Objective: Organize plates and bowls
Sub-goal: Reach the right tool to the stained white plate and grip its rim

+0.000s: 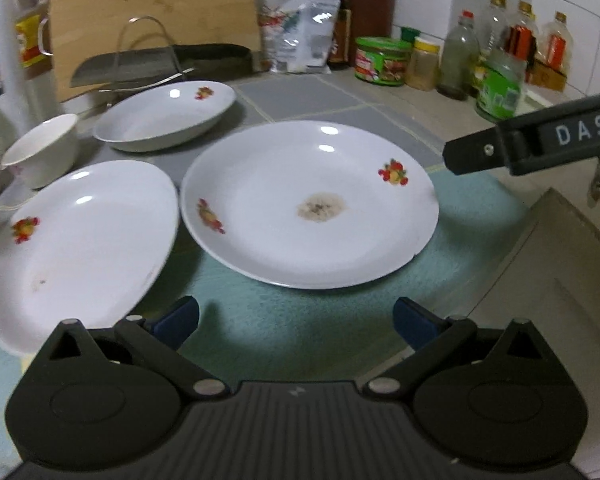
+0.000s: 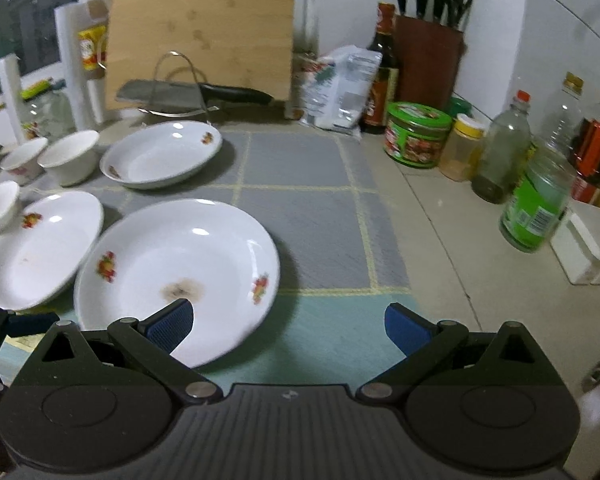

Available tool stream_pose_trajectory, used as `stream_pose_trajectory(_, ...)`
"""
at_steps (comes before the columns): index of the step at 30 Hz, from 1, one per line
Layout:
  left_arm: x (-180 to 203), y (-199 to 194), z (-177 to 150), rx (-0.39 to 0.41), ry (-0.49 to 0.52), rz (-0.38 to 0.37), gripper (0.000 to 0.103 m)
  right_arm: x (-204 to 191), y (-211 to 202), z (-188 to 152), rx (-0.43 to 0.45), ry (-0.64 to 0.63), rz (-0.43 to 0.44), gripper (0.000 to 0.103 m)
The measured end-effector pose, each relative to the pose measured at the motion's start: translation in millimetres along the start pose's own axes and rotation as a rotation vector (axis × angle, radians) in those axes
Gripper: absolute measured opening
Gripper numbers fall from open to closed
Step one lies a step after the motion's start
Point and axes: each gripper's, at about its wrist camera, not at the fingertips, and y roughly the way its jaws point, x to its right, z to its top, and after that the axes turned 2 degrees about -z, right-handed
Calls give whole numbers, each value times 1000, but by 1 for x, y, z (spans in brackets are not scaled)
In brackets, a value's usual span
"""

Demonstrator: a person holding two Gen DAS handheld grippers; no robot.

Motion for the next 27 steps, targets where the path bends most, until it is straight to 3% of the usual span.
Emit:
stream_pose_trajectory(6,-1,12,1,6,18,-36,102,-3,5,-4,-17,23,-31,103)
stream_pose_trajectory(12,5,18,7,3,40,-21,103,-2,20,7,-17,-12,21,103)
stream_pose_trajectory(20,8,19,4,52,-11,24,103,0,78,35,-67,-158,202,103)
stream_pose_trajectory(27,11,19,3,77,-44,60,103,0,126,46,-215,-255,337,103)
